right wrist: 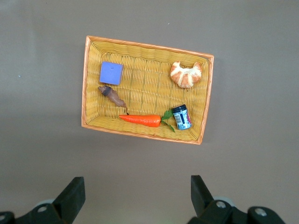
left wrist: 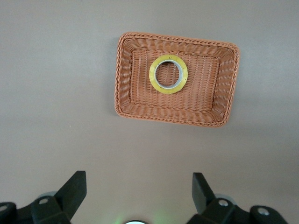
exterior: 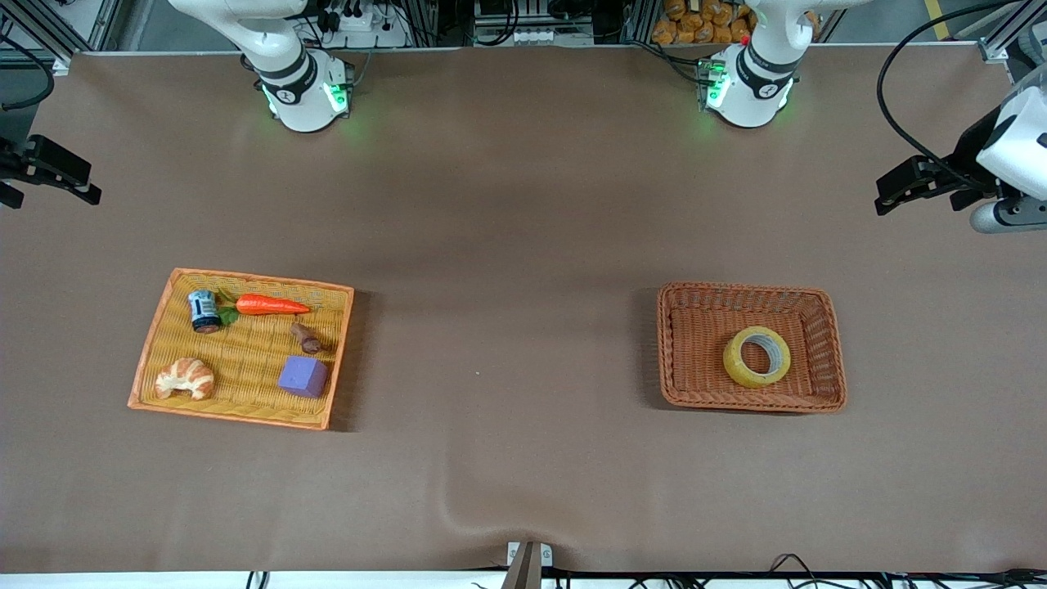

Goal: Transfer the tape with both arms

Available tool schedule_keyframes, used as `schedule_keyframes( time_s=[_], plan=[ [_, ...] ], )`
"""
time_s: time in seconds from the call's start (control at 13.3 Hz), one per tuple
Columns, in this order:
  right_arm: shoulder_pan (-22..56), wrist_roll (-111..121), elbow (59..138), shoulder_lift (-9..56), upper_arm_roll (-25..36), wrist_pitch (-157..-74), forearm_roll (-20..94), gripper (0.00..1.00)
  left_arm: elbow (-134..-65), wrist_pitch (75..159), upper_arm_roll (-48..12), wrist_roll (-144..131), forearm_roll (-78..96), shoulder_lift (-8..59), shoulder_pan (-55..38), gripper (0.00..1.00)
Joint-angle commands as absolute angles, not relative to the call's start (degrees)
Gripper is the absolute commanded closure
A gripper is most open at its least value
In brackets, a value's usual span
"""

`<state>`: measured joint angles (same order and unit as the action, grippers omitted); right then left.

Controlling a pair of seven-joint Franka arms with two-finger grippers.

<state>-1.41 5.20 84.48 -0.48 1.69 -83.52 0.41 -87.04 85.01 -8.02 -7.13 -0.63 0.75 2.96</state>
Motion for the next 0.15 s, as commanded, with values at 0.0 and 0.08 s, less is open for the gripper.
schedule_keyframes(
  time_s=[0.0,0.08],
  plan=[
    [-0.7,5.6,86.0,-2.0,2.0,-83.8,0.1,0.00,-87.4,84.3,-7.5,-3.5,0.4,-0.4,3.3,0.00],
    [-0.6,5.6,86.0,-2.0,2.0,-83.8,0.1,0.00,-87.4,84.3,-7.5,-3.4,0.2,-0.3,3.3,0.00]
  ],
)
